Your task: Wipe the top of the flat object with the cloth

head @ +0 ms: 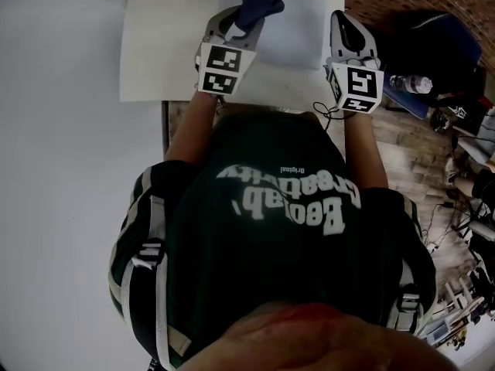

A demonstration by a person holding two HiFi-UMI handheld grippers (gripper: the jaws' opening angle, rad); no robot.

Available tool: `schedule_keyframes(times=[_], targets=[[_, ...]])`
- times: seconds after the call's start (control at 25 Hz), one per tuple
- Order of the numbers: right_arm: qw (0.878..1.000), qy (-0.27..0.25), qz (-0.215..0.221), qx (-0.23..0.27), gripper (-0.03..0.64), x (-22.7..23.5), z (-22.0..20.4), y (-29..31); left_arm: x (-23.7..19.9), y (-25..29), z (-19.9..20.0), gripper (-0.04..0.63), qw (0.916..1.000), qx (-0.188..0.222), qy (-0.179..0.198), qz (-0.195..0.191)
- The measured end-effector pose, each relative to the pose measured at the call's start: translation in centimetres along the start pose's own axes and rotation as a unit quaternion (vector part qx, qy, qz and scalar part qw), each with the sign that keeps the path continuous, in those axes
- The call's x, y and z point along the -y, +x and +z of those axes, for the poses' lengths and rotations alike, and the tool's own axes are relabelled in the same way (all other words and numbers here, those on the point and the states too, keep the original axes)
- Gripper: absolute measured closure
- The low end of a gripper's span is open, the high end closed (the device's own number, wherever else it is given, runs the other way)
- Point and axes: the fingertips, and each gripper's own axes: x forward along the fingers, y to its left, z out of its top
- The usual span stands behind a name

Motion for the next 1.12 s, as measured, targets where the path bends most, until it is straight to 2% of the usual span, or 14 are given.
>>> schedule_keyframes(times=[0.2, 0.48, 0.64, 1.12], targets=[[1.0, 0.013, -0.012, 0.02, 0.621, 0.4, 1.8, -0.4, 0.0, -1.1, 5.8, 0.442, 0.997, 0.072, 0.024, 0.013], [0.999, 0.004, -0.002, 0.046, 0.621, -0.2, 4.3, -0.7, -0.6, -3.4, 10.3, 0.442, 0.9843, 0.161, 0.045, 0.057], [0.999, 0.002, 0.002, 0.049, 0.621, -0.7, 4.6, -0.6, -0.8, -3.6, 10.9, 0.442, 0.9823, 0.171, 0.047, 0.058], [0.999, 0.001, 0.012, 0.045, 0.621, -1.8, 4.5, -0.1, -1.1, -3.9, 10.1, 0.442, 0.9839, 0.166, 0.037, 0.055]])
